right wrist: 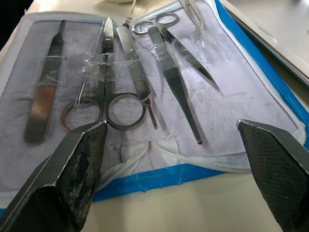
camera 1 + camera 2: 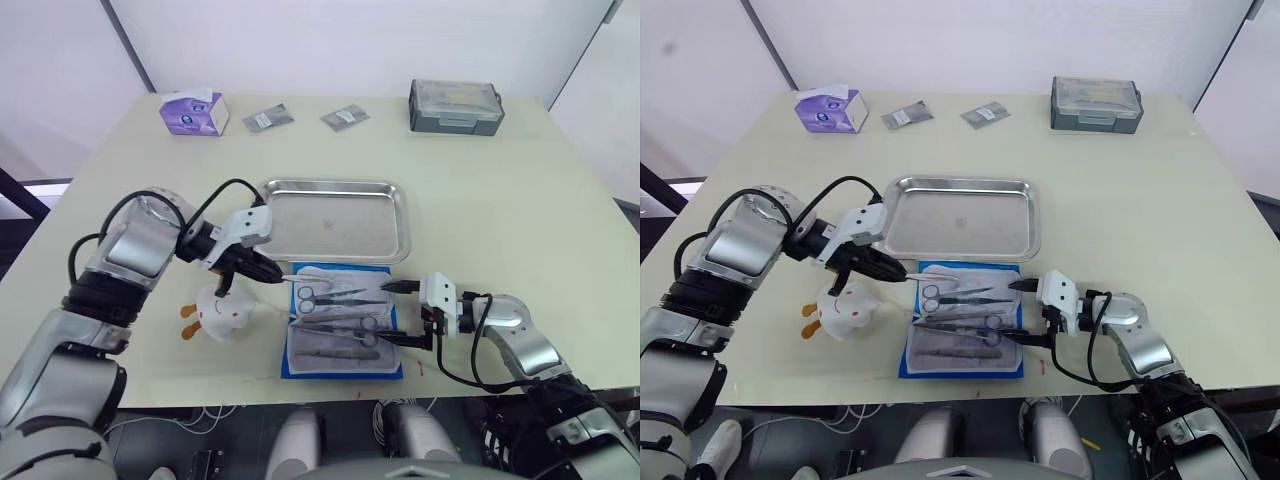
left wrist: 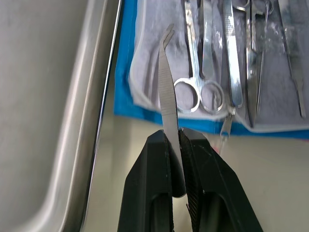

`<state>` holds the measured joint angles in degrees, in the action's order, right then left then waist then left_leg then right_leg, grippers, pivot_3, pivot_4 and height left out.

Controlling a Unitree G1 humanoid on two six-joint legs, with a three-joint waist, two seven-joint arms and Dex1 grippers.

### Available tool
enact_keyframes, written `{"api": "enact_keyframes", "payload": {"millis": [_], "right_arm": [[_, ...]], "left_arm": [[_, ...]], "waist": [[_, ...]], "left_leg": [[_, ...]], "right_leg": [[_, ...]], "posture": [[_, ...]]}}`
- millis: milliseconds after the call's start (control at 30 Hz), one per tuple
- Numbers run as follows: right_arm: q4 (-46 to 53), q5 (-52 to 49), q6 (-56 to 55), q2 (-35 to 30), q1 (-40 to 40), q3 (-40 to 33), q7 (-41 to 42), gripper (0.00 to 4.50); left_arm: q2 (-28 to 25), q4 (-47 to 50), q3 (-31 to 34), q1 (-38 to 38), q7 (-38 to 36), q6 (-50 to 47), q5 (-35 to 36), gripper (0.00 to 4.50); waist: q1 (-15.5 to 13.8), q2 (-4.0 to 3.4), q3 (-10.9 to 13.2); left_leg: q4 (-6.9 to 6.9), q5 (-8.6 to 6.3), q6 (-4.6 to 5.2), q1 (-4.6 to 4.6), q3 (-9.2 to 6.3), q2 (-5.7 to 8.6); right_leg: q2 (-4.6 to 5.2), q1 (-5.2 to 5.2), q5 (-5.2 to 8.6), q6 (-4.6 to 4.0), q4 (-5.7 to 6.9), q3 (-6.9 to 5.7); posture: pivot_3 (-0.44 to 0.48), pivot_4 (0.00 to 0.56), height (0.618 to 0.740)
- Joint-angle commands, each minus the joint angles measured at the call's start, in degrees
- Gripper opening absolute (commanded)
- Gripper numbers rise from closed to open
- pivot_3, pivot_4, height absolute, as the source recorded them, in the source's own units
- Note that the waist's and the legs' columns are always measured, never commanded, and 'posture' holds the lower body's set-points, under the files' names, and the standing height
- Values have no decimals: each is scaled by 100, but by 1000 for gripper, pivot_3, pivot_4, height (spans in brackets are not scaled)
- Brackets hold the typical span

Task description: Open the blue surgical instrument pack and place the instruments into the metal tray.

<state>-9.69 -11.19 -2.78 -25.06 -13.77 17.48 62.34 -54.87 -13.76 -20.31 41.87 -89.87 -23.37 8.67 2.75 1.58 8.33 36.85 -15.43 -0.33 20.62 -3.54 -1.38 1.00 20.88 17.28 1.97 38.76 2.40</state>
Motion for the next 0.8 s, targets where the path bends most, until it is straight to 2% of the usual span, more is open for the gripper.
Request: {"api": "enact_keyframes", "payload": {"millis": [33,200,500,633,800], "right_arm": [[-768,655,355,-31,301,534,-87,4500],[-768,683,456,-45,279,560,-92,4500],[-650,737,801,-104,244,638,-153,4500],[-509,831,1068,-166,183,700,-213,4500],[-317,895,1288,-250,221,741,-250,4500]], "left_arm": [[-202,210,204,53,-263,3,171,114],[-378,357,356,136,-263,-240,615,114],[-83,114,901,349,6,-652,925,114],[210,91,1221,305,489,-851,1045,114],[553,-176,1405,314,1245,-742,826,114]], "waist": [[0,0,1],[0,3,2],[20,8,1],[24,11,0],[37,12,-1]], "left_leg": [[0,0,0,0,0,0],[-1,0,0,-1,0,-1],[-2,0,0,-5,3,-4],[-2,0,0,-4,0,-5],[-3,0,0,-6,-2,-6]], "right_leg": [[0,0,0,0,0,0],[0,0,0,0,0,0],[-5,0,12,18,3,1],[-5,0,12,19,4,-1],[-5,-1,12,19,5,-2]], "posture": [[0,150,734],[0,150,734],[0,150,734],[0,150,734],[0,150,734]]}}
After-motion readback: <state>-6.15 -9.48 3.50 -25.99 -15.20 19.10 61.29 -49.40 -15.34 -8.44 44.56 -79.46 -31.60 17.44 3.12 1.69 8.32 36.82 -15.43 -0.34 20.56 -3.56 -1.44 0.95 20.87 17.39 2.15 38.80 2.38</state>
